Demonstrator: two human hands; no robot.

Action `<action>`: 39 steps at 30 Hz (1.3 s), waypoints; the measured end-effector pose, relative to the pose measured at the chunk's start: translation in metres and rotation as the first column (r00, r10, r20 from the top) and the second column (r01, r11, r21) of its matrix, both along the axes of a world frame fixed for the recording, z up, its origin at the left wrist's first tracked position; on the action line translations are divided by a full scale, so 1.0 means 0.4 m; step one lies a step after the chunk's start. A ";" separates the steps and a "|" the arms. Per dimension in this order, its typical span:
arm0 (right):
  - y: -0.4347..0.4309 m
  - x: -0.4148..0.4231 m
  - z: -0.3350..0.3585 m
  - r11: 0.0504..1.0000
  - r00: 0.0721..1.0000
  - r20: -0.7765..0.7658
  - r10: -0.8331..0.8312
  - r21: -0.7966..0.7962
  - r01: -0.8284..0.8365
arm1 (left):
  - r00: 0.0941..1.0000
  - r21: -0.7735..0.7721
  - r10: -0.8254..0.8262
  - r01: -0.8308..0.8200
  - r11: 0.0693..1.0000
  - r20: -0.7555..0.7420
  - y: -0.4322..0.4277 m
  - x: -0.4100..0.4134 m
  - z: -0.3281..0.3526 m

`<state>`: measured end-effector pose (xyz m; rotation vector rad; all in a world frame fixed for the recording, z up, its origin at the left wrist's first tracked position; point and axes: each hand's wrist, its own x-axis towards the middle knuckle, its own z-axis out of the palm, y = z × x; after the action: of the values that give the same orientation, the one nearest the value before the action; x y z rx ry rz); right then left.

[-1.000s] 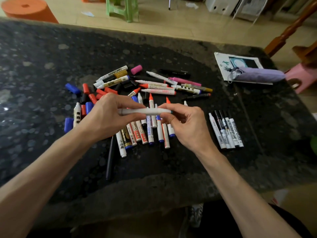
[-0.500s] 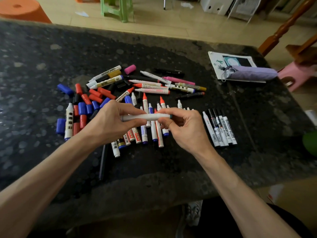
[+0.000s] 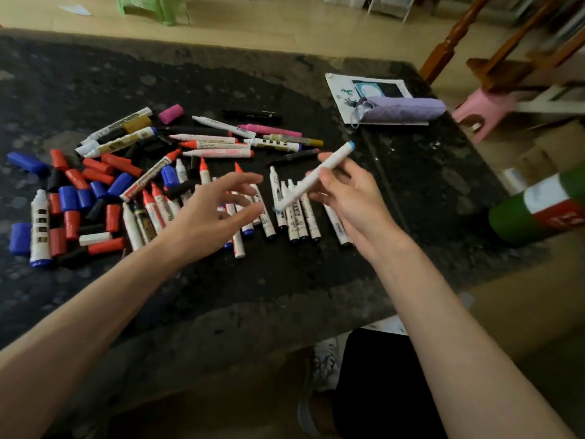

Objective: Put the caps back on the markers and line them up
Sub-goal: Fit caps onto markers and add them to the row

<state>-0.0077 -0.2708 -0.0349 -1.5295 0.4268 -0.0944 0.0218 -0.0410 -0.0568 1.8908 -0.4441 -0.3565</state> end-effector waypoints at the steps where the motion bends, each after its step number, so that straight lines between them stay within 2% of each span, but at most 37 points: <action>1: -0.038 0.001 -0.004 0.996 0.999 -0.029 -0.030 -0.091 0.027 | 1.000 0.005 -0.016 0.016 1.000 -0.007 -0.009 -0.002 0.001; 3: -0.118 0.000 -0.029 0.947 0.994 -0.086 -0.066 -0.318 0.036 | 0.998 0.022 -0.056 0.056 0.998 -0.005 -0.026 -0.006 0.002; 5: -0.185 -0.003 -0.054 0.856 0.983 -0.132 -0.124 -0.516 0.039 | 0.996 0.041 -0.086 0.086 0.995 -0.003 -0.040 -0.009 0.004; 9: -0.262 -0.010 -0.057 0.746 0.955 -0.134 -0.266 -0.656 0.115 | 0.996 0.046 -0.091 0.092 0.995 -0.014 -0.047 -0.012 0.004; 13: -0.303 -0.012 -0.055 0.620 0.944 -0.147 -0.294 -0.781 0.071 | 0.995 0.032 -0.094 0.095 0.995 -0.021 -0.049 -0.016 0.008; 21: -0.299 -0.012 -0.088 0.600 0.932 -0.243 -0.268 -0.799 -0.036 | 0.997 0.017 -0.080 0.080 0.997 -0.016 -0.043 -0.013 0.011; 29: -0.290 -0.001 -0.073 0.594 0.920 -0.280 -0.273 -0.802 -0.068 | 0.999 0.024 -0.053 0.053 0.998 0.011 -0.017 -0.010 0.010; 34: -0.258 0.014 -0.068 0.529 0.946 -0.189 -0.265 -0.849 -0.021 | 0.999 0.057 0.022 -0.024 0.998 0.044 0.028 0.000 0.015; 36: -0.216 0.023 -0.056 0.508 0.964 -0.151 -0.219 -0.861 -0.019 | 0.998 0.077 0.044 -0.048 0.996 0.049 0.048 0.005 0.017; 39: -0.128 0.034 -0.041 0.514 0.977 -0.205 -0.053 -0.844 -0.150 | 0.997 0.108 0.066 -0.070 0.992 0.045 0.080 0.008 0.023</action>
<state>0.0060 -0.3220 -0.0515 -2.5814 0.5387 -0.1106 0.0248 -0.0090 -0.0477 2.0175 -0.3938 -0.3018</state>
